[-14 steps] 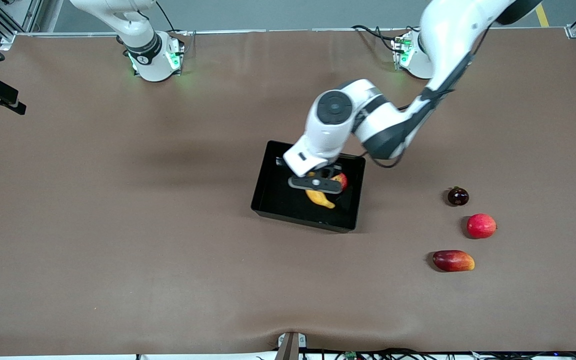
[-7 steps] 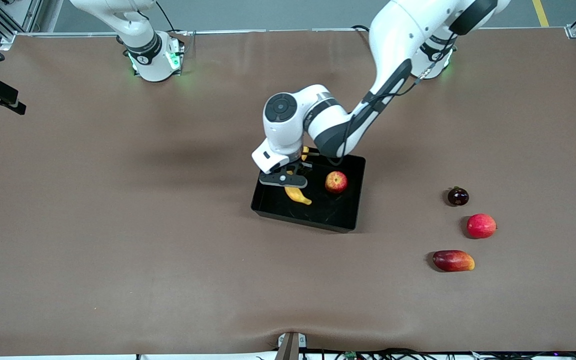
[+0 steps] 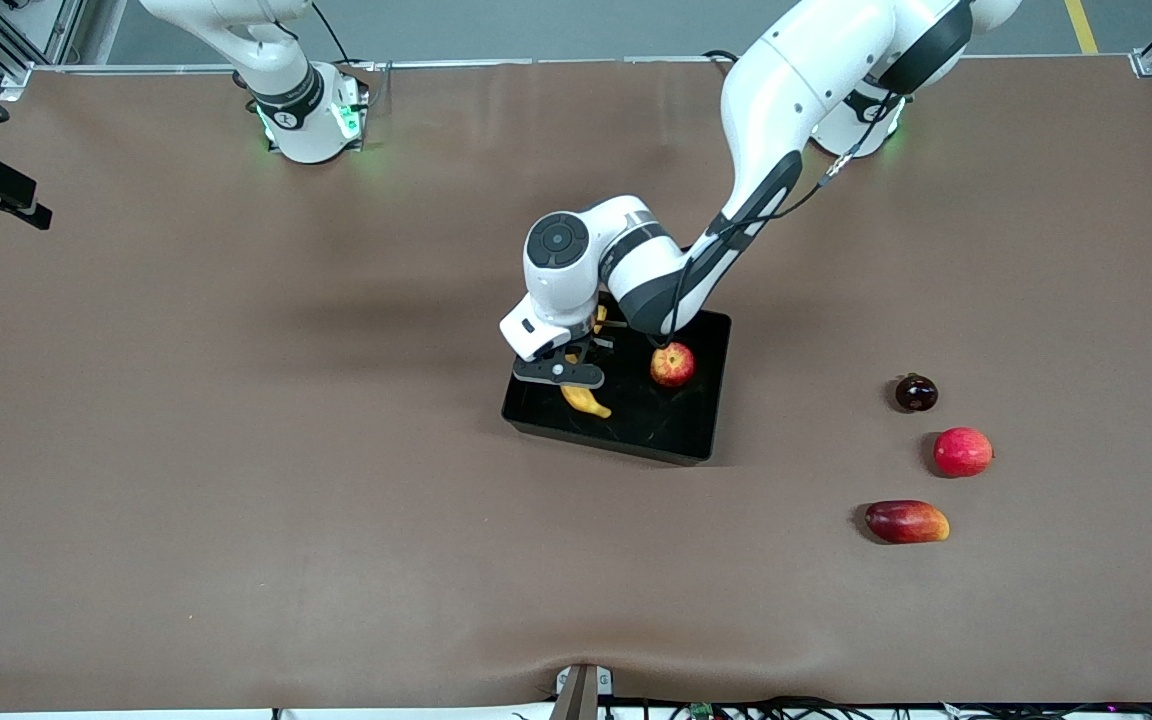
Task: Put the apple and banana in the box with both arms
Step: 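Carry the banana into the box and open the left gripper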
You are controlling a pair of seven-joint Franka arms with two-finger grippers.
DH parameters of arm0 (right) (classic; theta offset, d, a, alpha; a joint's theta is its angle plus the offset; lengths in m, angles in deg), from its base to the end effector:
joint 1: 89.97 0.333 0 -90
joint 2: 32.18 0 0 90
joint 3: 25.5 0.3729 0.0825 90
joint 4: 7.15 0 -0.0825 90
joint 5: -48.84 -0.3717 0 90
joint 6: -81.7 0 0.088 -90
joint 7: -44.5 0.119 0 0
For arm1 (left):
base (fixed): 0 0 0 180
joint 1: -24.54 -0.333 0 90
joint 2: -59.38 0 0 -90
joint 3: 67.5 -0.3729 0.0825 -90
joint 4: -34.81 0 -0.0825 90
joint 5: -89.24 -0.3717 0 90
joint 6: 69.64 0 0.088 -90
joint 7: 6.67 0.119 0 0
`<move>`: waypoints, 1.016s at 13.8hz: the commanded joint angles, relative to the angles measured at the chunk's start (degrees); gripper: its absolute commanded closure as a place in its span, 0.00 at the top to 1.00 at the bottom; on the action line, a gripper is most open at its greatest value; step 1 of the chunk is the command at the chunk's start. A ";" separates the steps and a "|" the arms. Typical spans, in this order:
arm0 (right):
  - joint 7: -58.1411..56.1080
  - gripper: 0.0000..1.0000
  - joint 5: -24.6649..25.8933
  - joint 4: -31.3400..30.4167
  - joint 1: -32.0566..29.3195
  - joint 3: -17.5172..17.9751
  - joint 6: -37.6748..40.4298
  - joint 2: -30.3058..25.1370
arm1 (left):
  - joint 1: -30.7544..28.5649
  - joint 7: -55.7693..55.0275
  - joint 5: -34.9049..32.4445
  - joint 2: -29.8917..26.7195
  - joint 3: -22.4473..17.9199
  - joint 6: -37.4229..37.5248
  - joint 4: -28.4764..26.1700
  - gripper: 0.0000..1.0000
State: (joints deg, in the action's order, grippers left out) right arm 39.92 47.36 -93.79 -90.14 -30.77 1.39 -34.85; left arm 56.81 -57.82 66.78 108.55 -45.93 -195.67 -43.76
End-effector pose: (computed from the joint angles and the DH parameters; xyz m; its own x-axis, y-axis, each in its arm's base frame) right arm 0.5042 -0.0461 0.7060 0.9981 -0.0101 -0.0614 -0.0123 -0.9993 -0.0350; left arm 0.5248 -0.5636 0.2591 0.9875 -0.1482 0.0531 -0.1484 -0.9889 0.0005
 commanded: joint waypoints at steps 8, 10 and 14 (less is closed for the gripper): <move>0.01 1.00 -0.89 -0.29 -0.80 0.16 -0.11 -0.23 | 2.72 0.52 -1.62 4.44 -3.20 -3.61 1.04 0.16; 0.01 1.00 -0.89 -0.20 -0.88 0.16 -0.37 -0.14 | 2.54 -0.69 -1.10 4.36 -3.28 -3.61 1.13 1.00; 0.10 1.00 -0.80 -0.20 -0.88 0.16 -0.55 -0.05 | 1.41 -0.18 -0.92 -0.72 -3.29 -0.03 1.31 1.00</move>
State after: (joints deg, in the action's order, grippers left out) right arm 39.92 47.36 -93.81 -90.19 -30.92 1.23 -34.76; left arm 58.70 -57.60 66.08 111.63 -48.97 -198.67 -42.40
